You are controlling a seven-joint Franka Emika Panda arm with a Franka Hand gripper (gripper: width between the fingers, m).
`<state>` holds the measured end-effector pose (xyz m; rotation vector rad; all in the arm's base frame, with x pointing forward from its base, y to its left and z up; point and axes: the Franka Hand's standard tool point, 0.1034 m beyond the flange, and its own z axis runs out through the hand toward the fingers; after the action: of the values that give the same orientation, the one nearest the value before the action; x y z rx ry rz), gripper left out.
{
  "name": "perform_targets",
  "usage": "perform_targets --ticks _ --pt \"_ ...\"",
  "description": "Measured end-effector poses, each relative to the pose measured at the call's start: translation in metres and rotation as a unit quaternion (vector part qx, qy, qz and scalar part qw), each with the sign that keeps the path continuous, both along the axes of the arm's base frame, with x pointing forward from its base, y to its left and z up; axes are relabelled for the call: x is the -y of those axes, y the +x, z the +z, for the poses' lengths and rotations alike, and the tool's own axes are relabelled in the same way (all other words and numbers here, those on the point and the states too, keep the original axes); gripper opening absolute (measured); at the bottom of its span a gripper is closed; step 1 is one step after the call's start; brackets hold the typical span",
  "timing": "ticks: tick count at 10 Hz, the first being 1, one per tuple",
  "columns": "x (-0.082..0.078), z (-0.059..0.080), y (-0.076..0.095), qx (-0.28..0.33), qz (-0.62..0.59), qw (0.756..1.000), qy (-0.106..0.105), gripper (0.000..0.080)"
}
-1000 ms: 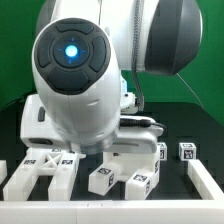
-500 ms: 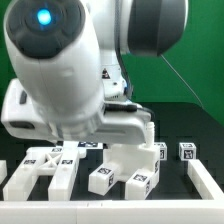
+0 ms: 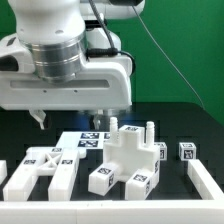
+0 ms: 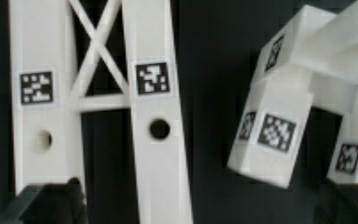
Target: Assemble chair
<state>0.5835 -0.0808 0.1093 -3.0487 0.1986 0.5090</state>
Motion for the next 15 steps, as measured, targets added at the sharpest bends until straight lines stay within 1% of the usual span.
perform_targets --ticks 2,3,4,5,6,7,8,9,10,11,12,15 --pt "0.003 0.001 0.009 0.070 -0.001 0.997 -0.015 0.0649" --pt "0.006 0.000 0.010 0.103 0.008 0.995 -0.016 0.0649" --pt "0.020 -0.008 0.005 0.162 0.016 0.987 -0.006 0.0649" --pt "0.025 -0.017 -0.009 0.160 0.007 0.987 0.000 0.0649" --pt "0.028 -0.024 -0.013 0.159 0.013 0.987 0.004 0.0649" --pt "0.032 -0.038 -0.019 0.167 0.021 0.986 -0.002 0.0649" --pt "0.028 -0.050 -0.026 0.168 0.024 0.985 -0.007 0.0649" --pt "0.028 -0.057 -0.028 0.169 0.026 0.985 -0.011 0.0649" --pt "0.028 -0.064 -0.024 0.185 0.030 0.982 -0.023 0.0649" --pt "0.022 -0.072 -0.021 0.195 0.032 0.980 -0.032 0.0649" --pt "0.016 -0.077 -0.021 0.195 0.034 0.980 -0.034 0.0649" --pt "0.014 -0.087 -0.024 0.189 0.036 0.981 -0.034 0.0649"
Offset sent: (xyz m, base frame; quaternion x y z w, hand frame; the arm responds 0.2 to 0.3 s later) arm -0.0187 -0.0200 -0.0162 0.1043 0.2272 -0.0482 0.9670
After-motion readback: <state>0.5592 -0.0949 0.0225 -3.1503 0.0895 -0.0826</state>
